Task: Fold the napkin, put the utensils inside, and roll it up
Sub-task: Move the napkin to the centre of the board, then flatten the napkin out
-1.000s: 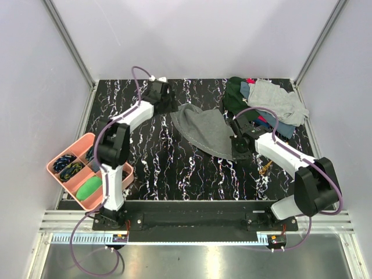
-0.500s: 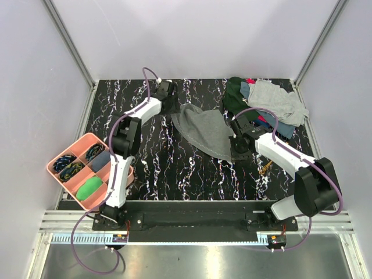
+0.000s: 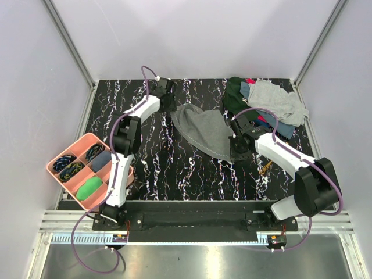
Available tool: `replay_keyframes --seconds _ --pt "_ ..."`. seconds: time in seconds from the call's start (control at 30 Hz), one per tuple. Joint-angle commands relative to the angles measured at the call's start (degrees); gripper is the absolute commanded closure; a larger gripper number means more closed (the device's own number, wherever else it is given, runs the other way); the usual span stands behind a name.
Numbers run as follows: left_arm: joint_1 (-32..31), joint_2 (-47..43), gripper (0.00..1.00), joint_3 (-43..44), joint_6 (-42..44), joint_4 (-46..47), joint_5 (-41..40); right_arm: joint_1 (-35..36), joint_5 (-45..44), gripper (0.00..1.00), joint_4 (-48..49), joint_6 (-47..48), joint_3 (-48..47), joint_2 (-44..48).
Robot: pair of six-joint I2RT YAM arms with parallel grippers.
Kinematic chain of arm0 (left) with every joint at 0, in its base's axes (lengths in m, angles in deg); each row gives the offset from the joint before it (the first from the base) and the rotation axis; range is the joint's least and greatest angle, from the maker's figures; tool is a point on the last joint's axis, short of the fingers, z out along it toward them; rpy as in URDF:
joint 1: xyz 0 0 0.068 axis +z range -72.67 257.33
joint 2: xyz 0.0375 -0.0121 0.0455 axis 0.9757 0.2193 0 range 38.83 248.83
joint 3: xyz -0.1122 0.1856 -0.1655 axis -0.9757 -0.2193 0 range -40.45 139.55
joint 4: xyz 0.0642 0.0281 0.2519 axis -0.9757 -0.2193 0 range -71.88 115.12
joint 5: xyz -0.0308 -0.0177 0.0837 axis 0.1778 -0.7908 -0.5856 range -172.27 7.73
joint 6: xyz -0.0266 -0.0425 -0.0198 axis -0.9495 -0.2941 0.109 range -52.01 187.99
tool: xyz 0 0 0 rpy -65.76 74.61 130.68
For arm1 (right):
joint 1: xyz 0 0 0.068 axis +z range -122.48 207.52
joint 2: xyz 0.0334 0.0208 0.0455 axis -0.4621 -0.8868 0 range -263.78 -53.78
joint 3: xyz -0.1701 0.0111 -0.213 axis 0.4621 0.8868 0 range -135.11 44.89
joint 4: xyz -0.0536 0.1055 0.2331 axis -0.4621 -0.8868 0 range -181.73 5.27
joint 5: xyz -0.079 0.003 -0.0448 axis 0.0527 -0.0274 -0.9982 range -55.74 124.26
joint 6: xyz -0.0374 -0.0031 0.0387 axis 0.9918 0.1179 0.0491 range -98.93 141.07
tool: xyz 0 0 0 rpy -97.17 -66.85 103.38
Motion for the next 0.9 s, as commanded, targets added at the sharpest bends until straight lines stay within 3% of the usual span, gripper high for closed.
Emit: replay_keyframes --seconds 0.0,0.3,0.4,0.43,0.57,0.67,0.87 --pt "0.28 1.9 0.59 2.76 0.68 -1.23 1.72 -0.33 0.53 1.0 1.26 -0.85 -1.1 1.53" --pt "0.28 4.02 0.73 5.4 2.0 -3.61 4.09 -0.33 0.53 1.0 1.7 -1.11 -0.74 1.97" --pt "0.28 3.75 0.87 5.14 2.53 -3.69 4.44 -0.33 0.53 1.0 1.88 -1.11 -0.66 2.05" --pt "0.28 3.66 1.0 5.05 2.71 -3.78 4.44 -0.33 1.93 1.0 1.88 -1.11 -0.57 2.14" --pt "0.28 0.08 1.0 2.69 2.71 -2.2 4.09 -0.25 1.94 1.0 2.32 -1.11 -0.48 1.97" --pt "0.37 -6.49 1.0 -3.37 2.27 1.92 3.13 -0.33 1.85 1.0 2.58 -1.02 -0.74 1.88" --pt "1.69 -24.53 1.0 -24.8 -3.35 15.19 1.72 -0.33 -0.69 1.0 4.16 -0.15 -2.59 1.26"
